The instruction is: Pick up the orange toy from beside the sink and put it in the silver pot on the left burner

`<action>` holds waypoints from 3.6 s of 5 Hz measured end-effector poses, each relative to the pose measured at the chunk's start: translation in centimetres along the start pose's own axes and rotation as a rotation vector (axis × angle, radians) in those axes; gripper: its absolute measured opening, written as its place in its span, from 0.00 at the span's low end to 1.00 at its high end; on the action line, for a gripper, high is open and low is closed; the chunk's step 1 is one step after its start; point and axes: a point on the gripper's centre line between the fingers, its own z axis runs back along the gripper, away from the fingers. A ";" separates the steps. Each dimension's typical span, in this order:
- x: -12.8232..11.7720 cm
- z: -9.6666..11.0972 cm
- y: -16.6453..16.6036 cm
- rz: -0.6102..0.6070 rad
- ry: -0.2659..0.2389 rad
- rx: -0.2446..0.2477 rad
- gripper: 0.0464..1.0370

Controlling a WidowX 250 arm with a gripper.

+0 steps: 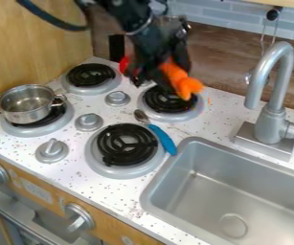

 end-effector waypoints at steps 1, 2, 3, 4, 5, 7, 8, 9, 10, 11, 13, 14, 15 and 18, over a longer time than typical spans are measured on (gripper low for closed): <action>4.3 1.6 1.3 0.134 -0.119 -0.021 0.50; 9.2 -0.4 2.9 0.215 -0.171 0.036 0.50; 12.1 -3.3 4.4 0.270 -0.208 0.110 0.50; 13.9 -3.6 6.0 0.344 -0.273 0.137 0.50; 15.6 -2.7 7.0 0.400 -0.320 0.142 0.50; 18.3 0.1 8.2 0.482 -0.414 0.095 0.50; 20.0 1.7 10.3 0.552 -0.483 0.126 0.50; 21.5 3.2 13.0 0.623 -0.544 0.162 0.50; 22.3 4.5 15.2 0.690 -0.567 0.200 0.50; 22.6 4.6 16.6 0.726 -0.555 0.274 0.50; 22.8 2.1 18.2 0.734 -0.468 0.350 0.50; 23.0 1.4 18.7 0.742 -0.453 0.377 0.50; 23.4 0.6 19.1 0.741 -0.441 0.391 0.50; 23.0 -0.5 19.9 0.739 -0.418 0.422 0.57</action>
